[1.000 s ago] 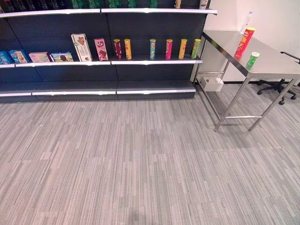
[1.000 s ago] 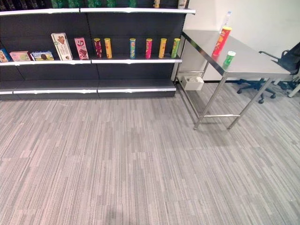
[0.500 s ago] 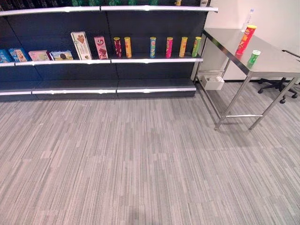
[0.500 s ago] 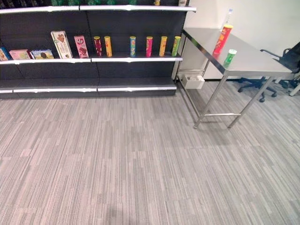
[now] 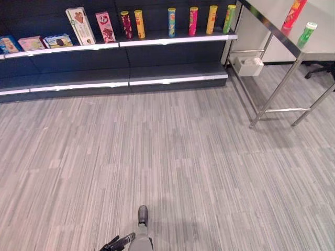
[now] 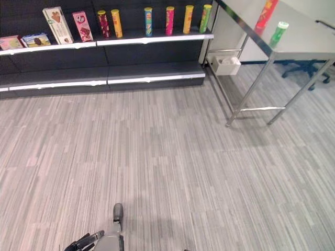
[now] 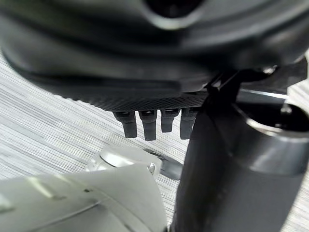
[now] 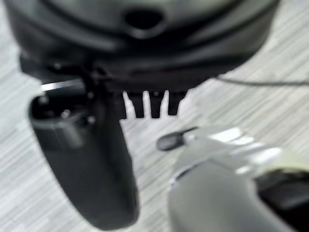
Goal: Put the goods on the table back onto the shelves and tidy them up.
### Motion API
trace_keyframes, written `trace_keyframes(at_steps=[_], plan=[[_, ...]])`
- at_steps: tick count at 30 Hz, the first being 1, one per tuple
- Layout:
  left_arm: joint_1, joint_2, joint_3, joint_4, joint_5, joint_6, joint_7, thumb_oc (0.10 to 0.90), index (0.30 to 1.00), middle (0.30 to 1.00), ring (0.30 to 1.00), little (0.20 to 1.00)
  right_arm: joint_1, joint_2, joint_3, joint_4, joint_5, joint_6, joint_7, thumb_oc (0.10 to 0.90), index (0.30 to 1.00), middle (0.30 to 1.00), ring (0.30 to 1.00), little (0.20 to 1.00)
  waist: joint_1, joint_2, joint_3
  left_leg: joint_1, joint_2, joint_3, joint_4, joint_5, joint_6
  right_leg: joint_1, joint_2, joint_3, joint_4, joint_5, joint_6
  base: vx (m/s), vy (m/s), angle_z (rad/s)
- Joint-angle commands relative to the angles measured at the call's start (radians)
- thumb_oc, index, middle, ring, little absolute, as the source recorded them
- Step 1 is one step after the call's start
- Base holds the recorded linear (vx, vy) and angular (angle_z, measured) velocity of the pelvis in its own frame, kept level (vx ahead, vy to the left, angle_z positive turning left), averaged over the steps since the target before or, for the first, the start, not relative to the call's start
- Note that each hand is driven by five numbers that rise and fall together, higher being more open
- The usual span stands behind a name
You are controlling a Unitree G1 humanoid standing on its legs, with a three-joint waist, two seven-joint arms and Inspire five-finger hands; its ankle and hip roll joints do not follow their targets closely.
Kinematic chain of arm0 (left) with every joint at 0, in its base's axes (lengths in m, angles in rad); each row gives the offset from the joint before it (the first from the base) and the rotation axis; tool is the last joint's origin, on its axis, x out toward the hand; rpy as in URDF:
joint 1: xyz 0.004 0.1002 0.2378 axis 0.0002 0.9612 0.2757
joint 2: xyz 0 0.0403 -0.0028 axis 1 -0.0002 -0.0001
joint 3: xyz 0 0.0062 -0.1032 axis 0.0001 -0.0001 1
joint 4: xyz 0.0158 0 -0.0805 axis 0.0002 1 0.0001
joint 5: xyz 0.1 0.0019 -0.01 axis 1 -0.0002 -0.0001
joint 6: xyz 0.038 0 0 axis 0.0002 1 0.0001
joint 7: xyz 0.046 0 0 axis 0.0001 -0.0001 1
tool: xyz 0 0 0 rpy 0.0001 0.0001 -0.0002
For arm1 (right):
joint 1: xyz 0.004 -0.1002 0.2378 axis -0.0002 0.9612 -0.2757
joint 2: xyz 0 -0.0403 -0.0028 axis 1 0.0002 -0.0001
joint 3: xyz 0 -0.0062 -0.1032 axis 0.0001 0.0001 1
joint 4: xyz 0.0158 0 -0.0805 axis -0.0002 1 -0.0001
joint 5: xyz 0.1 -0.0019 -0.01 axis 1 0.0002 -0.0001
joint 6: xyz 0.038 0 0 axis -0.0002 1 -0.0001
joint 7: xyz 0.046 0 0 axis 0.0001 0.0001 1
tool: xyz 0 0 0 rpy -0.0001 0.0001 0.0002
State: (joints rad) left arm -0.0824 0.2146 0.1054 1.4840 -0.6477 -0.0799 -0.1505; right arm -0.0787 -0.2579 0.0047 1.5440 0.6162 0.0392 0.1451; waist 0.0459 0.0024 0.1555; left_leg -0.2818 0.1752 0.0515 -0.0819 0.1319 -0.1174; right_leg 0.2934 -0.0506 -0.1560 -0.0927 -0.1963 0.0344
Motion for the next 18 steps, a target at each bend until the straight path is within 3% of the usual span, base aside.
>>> trace_keyframes(at_steps=[1, 2, 3, 4, 5, 6, 7, 10, 11, 12, 13, 14, 15, 17, 18], plan=[[0.133, 0.024, -0.014, 0.108, 0.034, 0.03, 0.01, 0.8, 0.9, 0.9, 0.9, 0.9, 0.038, -0.007, -0.004, 0.031, -0.035, 0.001, 0.02, 0.8, 0.9, 0.9, 0.9, 0.9, 0.059, 0.007, -0.083, -0.048, 0.043, -0.041, 0.041, 0.097, -0.015, 0.037, -0.08, 0.042, 0.096, -0.034, 0.043, 0.51, 0.377, -0.7], [0.131, 0.039, -0.006, 0.114, 0.039, 0.029, 0.01, 0.8, 0.9, 0.9, 0.9, 0.9, 0.048, -0.004, -0.024, 0.043, -0.023, 0.01, 0.03, 0.8, 0.9, 0.9, 0.9, 0.9, 0.057, -0.013, -0.11, -0.062, 0.0, -0.044, 0.1, 0.092, -0.003, 0.046, -0.134, 0.049, 0.098, 0.012, 0.073, 0.51, 0.381, -0.67], [0.131, 0.04, -0.006, 0.114, 0.039, 0.029, 0.01, 0.8, 0.9, 0.9, 0.9, 0.9, 0.048, -0.003, -0.024, 0.043, -0.023, 0.01, 0.03, 0.8, 0.9, 0.9, 0.9, 0.9, 0.057, -0.016, -0.111, -0.064, -0.003, -0.043, 0.104, 0.09, -0.002, 0.047, -0.138, 0.048, 0.096, 0.012, 0.074, 0.53, 0.402, -0.47], [0.125, 0.052, -0.011, 0.113, 0.067, 0.02, 0.013, 0.8, 0.9, 0.9, 0.9, 0.9, 0.057, 0.003, -0.033, 0.049, -0.022, 0.015, 0.039, 0.8, 0.9, 0.9, 0.9, 0.9, 0.055, -0.035, -0.122, -0.061, -0.037, -0.018, 0.142, 0.072, 0.013, 0.036, -0.174, 0.052, 0.127, 0.08, 0.094, 0.45, 0.393, -0.2], [0.114, 0.062, -0.036, 0.098, 0.093, 0.011, 0.018, 0.8, 0.9, 0.9, 0.9, 0.9, 0.053, 0.003, -0.034, 0.052, -0.008, 0.021, 0.047, 0.8, 0.9, 0.9, 0.9, 0.9, 0.055, -0.048, -0.137, -0.054, -0.078, 0.024, 0.176, 0.03, 0.046, -0.007, -0.225, 0.054, 0.206, 0.215, 0.111, 0.6, 0.557, -0.23], [0.104, 0.069, -0.054, 0.086, 0.106, 0.007, 0.016, 0.8, 0.9, 0.9, 0.9, 0.9, 0.05, 0.002, -0.04, 0.048, 0.004, 0.018, 0.047, 0.8, 0.9, 0.9, 0.9, 0.9, 0.057, -0.052, -0.139, -0.04, -0.102, 0.052, 0.182, 0.0, 0.072, -0.031, -0.252, 0.052, 0.271, 0.269, 0.113, 0.44, 0.429, -0.27], [0.104, 0.069, -0.054, 0.086, 0.106, 0.007, 0.016, 0.8, 0.9, 0.9, 0.9, 0.9, 0.05, 0.002, -0.04, 0.048, 0.004, 0.018, 0.047, 0.8, 0.9, 0.9, 0.9, 0.9, 0.057, -0.052, -0.14, -0.041, -0.102, 0.052, 0.182, 0.0, 0.072, -0.031, -0.252, 0.052, 0.271, 0.269, 0.113, 0.3, 0.333, -0.31], [0.076, 0.081, -0.129, 0.07, 0.213, -0.012, 0.041, 0.8, 0.9, 0.9, 0.9, 0.9, 0.017, -0.005, -0.018, 0.001, -0.012, 0.001, 0.029, 0.8, 0.9, 0.9, 0.9, 0.9, 0.045, -0.031, -0.116, 0.046, -0.172, 0.1, 0.183, -0.081, 0.149, -0.139, -0.339, -0.003, 0.506, 0.451, 0.1, 0.31, 0.441, -0.1], [0.066, 0.083, -0.17, 0.07, 0.274, -0.012, 0.049, 0.8, 0.9, 0.9, 0.9, 0.9, -0.005, -0.003, 0.013, -0.028, -0.043, -0.007, 0.023, 0.8, 0.9, 0.9, 0.9, 0.9, 0.03, -0.021, -0.095, 0.094, -0.19, 0.107, 0.173, -0.106, 0.171, -0.193, -0.362, -0.011, 0.586, 0.482, 0.094, 0.45, 0.608, 0.0], [0.058, 0.092, -0.23, 0.049, 0.371, -0.024, 0.058, 0.8, 0.9, 0.9, 0.9, 0.9, -0.03, 0.005, 0.087, -0.108, -0.094, -0.031, 0.016, 0.8, 0.9, 0.9, 0.9, 0.9, -0.019, 0.014, -0.06, 0.185, -0.189, 0.104, 0.131, -0.123, 0.18, -0.327, -0.273, 0.0, 0.676, 0.351, 0.05, 0.43, 0.483, 0.13], [0.05, 0.093, -0.26, 0.028, 0.407, -0.032, 0.063, 0.8, 0.9, 0.9, 0.9, 0.9, -0.04, 0.006, 0.112, -0.148, -0.11, -0.041, 0.006, 0.8, 0.9, 0.9, 0.9, 0.9, -0.043, 0.025, -0.038, 0.227, -0.19, 0.09, 0.106, -0.127, 0.179, -0.39, -0.205, 0.004, 0.671, 0.261, 0.033, 0.42, 0.334, 0.04], [0.046, 0.095, -0.284, 0.006, 0.437, -0.043, 0.067, 0.8, 0.9, 0.9, 0.9, 0.9, -0.043, 0.003, 0.122, -0.174, -0.109, -0.046, -0.002, 0.8, 0.9, 0.9, 0.9, 0.9, -0.058, 0.026, -0.02, 0.259, -0.194, 0.087, 0.089, -0.135, 0.177, -0.418, -0.167, -0.003, 0.633, 0.224, 0.032, 0.2, 0.083, 0.02], [0.046, 0.095, -0.284, 0.006, 0.437, -0.043, 0.067, 0.8, 0.9, 0.9, 0.9, 0.9, -0.043, 0.003, 0.122, -0.174, -0.109, -0.046, -0.002, 0.8, 0.9, 0.9, 0.9, 0.9, -0.058, 0.028, -0.021, 0.258, -0.191, 0.087, 0.088, -0.134, 0.176, -0.417, -0.164, -0.005, 0.628, 0.227, 0.031, 0.35, 0.107, -0.12], [-0.055, 0.051, -0.413, -0.056, 0.485, -0.052, 0.083, 0.8, 0.9, 0.9, 0.9, 0.9, -0.064, -0.004, 0.134, -0.169, -0.079, -0.041, -0.008, 0.8, 0.9, 0.9, 0.9, 0.9, -0.126, 0.018, 0.013, 0.385, -0.225, 0.083, 0.023, -0.191, 0.161, -0.534, -0.091, -0.07, 0.396, 0.243, 0.052, 0.42, 0.109, 0.02], [-0.056, 0.05, -0.413, -0.056, 0.485, -0.052, 0.083, 0.8, 0.9, 0.9, 0.9, 0.9, -0.065, -0.005, 0.133, -0.169, -0.079, -0.042, -0.008, 0.8, 0.9, 0.9, 0.9, 0.9, -0.126, 0.02, 0.018, 0.391, -0.223, 0.082, 0.021, -0.191, 0.16, -0.527, -0.089, -0.072, 0.392, 0.244, 0.052, 0.51, 0.042, 0.11]])
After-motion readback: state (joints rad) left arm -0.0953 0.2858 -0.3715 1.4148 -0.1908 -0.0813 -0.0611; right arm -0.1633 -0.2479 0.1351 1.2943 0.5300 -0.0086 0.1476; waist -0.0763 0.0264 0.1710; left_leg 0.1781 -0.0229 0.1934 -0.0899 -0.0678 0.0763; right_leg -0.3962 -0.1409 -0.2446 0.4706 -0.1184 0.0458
